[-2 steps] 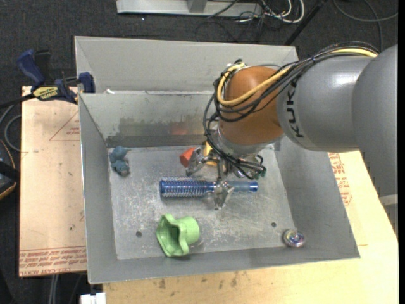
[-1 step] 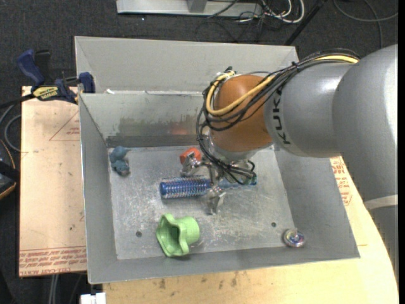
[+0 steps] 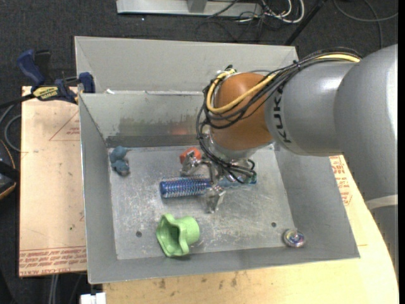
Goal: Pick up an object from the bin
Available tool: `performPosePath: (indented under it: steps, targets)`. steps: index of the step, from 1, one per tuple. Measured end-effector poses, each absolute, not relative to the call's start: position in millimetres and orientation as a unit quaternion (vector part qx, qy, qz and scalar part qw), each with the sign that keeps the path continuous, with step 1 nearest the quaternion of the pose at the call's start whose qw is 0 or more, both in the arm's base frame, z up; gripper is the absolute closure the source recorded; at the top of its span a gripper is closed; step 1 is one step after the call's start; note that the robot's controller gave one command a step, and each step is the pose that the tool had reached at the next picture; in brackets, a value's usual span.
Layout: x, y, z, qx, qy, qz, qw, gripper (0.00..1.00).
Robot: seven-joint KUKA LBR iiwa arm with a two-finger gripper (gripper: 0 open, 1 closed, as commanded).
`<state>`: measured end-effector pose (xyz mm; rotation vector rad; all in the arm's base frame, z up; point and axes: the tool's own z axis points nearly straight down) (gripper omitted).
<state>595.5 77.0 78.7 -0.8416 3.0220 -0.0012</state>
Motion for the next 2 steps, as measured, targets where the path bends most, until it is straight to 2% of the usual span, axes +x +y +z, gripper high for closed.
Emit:
performPosePath:
  steps: [1, 2]
  targets:
    - [597.2, 78.3, 80.9, -0.269, 0.963, 0.000, 0.005, 1.00]
    - [599.3, 79.4, 201.3, -0.268, 0.963, 0.000, 0.005, 1.00]
